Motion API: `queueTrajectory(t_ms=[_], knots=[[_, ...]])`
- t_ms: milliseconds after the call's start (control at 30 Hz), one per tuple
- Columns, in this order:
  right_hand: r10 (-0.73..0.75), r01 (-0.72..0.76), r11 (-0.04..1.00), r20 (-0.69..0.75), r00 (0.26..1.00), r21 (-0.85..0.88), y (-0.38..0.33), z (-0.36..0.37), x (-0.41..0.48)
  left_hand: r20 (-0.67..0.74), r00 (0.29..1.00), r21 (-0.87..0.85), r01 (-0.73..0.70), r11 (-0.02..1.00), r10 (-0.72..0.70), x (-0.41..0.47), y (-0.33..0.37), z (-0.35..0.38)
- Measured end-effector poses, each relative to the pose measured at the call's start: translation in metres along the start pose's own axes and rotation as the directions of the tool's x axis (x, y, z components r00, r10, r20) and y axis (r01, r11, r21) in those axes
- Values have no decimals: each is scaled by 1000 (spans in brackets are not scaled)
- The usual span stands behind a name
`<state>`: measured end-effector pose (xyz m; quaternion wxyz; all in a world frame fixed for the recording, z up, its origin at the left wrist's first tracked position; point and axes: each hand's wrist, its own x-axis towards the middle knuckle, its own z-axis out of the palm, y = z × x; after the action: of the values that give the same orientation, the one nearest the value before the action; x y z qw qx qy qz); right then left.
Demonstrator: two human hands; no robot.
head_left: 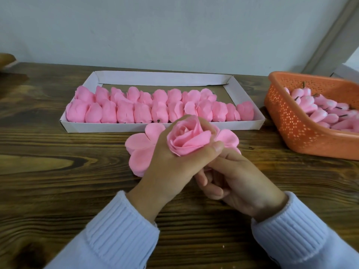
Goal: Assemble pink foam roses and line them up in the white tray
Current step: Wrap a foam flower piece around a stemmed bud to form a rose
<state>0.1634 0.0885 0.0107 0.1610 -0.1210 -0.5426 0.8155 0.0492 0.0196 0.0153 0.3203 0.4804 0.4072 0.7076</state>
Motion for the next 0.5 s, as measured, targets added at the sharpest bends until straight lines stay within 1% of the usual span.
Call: queueTrajectory(t_ms=[67, 133, 233, 267, 333, 400, 467, 500], knots=[[-7, 8, 1000, -33, 999, 12, 1, 1, 1, -39, 999, -6, -23, 1000, 23, -1, 1, 0], [-22, 21, 1000, -66, 998, -16, 1, 1, 1, -105, 994, -60, -20, 998, 14, 0, 1, 0], [-15, 13, 999, -46, 999, -50, 1, 2, 1, -175, 985, -121, -7, 993, -15, 2, 0, -3], [-1, -1, 999, -36, 999, -48, 1, 1, 1, -173, 985, -131, 0, 991, -23, 3, 0, -3], [56, -55, 998, -20, 998, 28, 0, 1, 2, -121, 992, -133, 19, 991, -35, 2, 2, -3], [117, -123, 984, 58, 991, 130, -1, -1, 2, -66, 998, -32, 11, 999, -13, 0, 3, -2], [128, -150, 973, 132, 983, 177, -2, -3, 2, -23, 1000, 82, -3, 997, 5, -3, 5, 0], [122, -147, 972, 139, 983, 185, -2, -3, 2, -6, 1000, 102, -12, 995, 12, -3, 6, 2]])
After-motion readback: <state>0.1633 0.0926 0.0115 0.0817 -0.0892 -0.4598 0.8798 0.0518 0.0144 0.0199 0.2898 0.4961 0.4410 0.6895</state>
